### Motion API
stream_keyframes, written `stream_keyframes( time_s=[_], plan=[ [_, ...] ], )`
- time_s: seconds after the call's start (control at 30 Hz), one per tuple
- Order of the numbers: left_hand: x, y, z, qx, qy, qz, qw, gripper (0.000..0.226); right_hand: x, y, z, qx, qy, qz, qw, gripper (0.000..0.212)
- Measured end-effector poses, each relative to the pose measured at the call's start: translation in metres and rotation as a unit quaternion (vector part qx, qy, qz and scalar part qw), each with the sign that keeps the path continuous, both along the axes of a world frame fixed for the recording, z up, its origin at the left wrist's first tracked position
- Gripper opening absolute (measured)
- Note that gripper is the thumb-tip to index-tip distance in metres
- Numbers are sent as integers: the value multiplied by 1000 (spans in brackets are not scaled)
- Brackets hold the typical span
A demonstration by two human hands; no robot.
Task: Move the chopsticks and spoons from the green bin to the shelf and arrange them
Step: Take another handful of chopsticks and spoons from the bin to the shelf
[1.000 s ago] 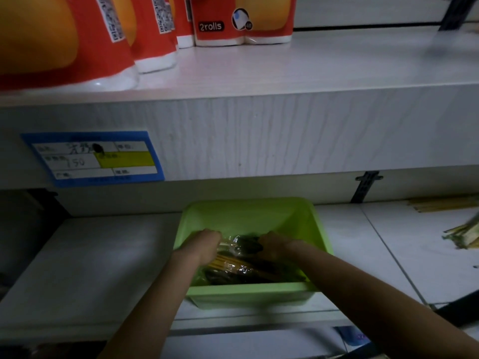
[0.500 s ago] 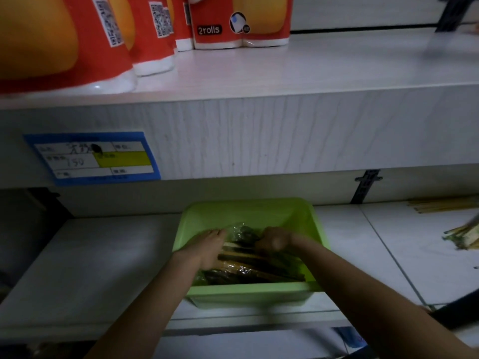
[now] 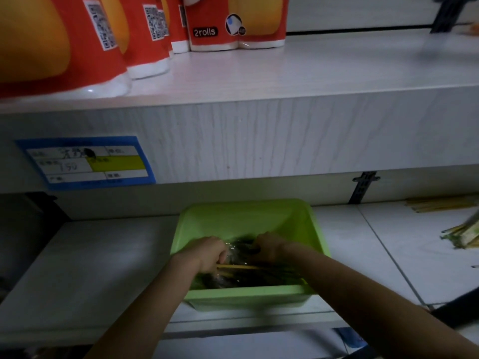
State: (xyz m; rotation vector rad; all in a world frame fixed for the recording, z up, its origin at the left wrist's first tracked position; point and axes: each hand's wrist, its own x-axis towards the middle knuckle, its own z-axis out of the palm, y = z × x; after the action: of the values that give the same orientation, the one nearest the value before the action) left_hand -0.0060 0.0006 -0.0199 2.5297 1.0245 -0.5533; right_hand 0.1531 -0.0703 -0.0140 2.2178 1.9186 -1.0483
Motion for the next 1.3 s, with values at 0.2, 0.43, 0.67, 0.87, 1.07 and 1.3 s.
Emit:
stream_keyframes(
  time_s=[0.2, 0.43, 0.67, 0.87, 1.07, 1.3],
  plan=[
    [0, -2, 6, 46, -9, 2, 999, 25, -3, 3, -2, 2, 46, -34, 998, 42],
    [-1, -1, 6, 52, -4, -8, 999, 17, -3, 5, -6, -33, 38, -20, 999, 46],
    [-3, 3, 0, 32, 25, -13, 999, 28, -4, 9, -12, -63, 22, -2, 998, 60],
    [-3, 5, -9, -24, 37, -4, 999, 24, 0, 9, -15, -55, -21, 7, 998, 47],
    [-1, 7, -13, -68, 66, -47, 994, 22, 3, 11, -16, -37, -22, 9, 999, 43],
    [3, 8, -11, -75, 72, -61, 993, 11, 11, 13, -7, 38, 13, -45, 998, 34]
  ],
)
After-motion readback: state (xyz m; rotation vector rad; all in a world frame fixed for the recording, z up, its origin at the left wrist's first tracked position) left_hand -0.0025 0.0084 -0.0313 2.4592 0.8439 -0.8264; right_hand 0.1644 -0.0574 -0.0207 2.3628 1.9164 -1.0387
